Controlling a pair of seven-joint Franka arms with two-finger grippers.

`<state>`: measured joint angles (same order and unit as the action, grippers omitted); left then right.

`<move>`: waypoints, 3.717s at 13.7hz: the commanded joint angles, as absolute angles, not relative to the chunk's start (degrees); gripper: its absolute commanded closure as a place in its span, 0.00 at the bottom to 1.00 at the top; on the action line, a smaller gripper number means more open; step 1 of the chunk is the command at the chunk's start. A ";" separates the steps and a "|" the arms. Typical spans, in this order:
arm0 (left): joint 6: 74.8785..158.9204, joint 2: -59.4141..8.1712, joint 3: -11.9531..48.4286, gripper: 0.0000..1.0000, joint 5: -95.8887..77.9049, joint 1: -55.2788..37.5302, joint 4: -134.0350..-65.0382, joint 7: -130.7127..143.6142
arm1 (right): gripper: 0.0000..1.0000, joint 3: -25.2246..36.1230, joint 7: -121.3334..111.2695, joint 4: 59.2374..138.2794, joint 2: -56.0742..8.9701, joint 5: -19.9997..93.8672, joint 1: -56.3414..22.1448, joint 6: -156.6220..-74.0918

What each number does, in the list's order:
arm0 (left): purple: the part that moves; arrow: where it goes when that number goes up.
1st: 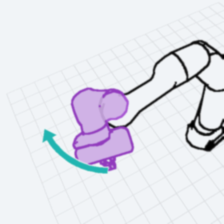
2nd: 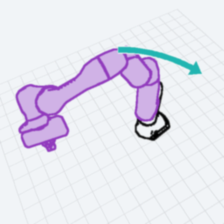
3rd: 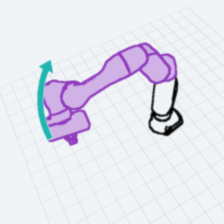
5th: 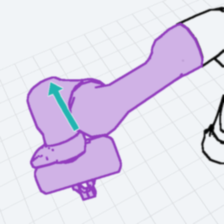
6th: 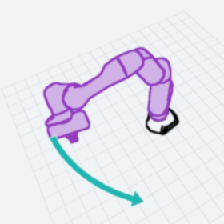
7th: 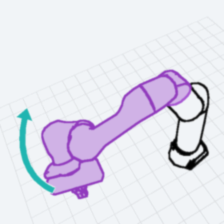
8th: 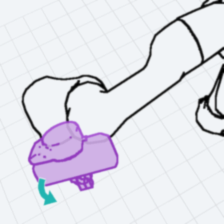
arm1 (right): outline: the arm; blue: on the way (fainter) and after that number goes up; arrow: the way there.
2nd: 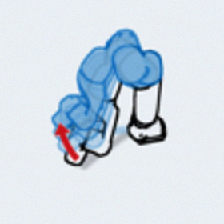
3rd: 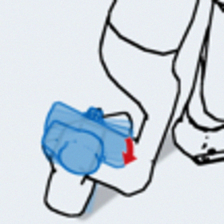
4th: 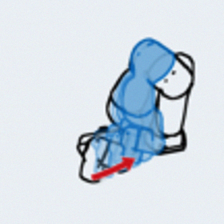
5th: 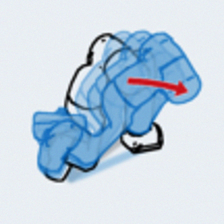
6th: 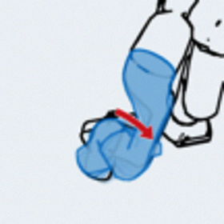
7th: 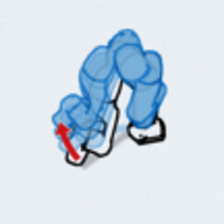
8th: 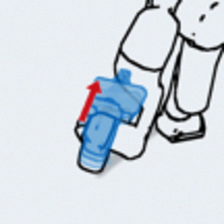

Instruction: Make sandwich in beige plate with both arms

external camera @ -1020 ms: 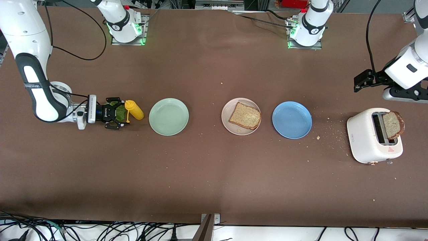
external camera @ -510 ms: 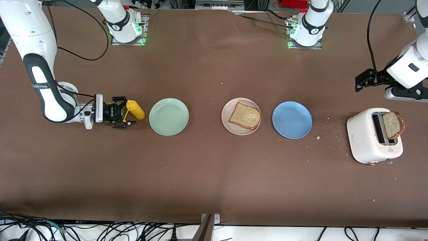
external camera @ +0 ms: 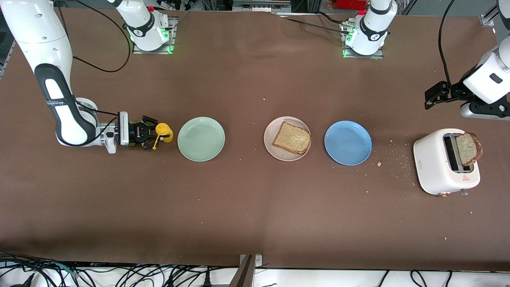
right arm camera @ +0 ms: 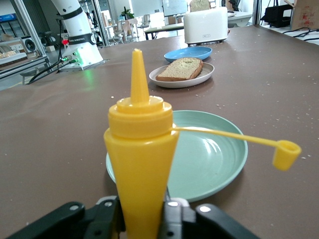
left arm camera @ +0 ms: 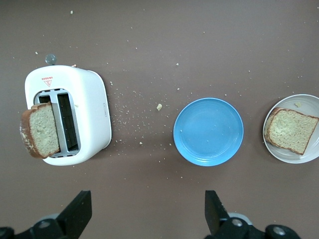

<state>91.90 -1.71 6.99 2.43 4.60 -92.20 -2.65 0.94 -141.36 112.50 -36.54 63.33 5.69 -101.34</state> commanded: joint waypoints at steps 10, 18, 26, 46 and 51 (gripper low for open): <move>91.93 -0.97 6.94 0.00 0.97 5.19 -92.20 -2.90 | 1.00 -0.62 -87.84 95.37 -32.61 43.00 -7.18 -101.69; 91.85 -0.97 6.94 0.00 0.97 5.19 -92.11 -2.90 | 1.00 -5.89 -47.41 80.79 -34.36 17.08 -23.18 -101.34; 91.85 -0.97 6.94 0.00 0.97 5.27 -92.20 -2.99 | 1.00 -6.24 -25.68 71.56 -41.65 -5.16 -39.71 -100.28; 91.85 -0.97 6.94 0.00 0.97 5.19 -92.11 -2.99 | 1.00 -3.44 -18.19 61.00 -54.40 -35.68 -53.79 -102.82; 91.85 -0.97 6.94 0.00 0.97 5.19 -92.11 -2.99 | 1.00 -2.81 -17.49 60.91 -54.58 -35.68 -54.66 -103.18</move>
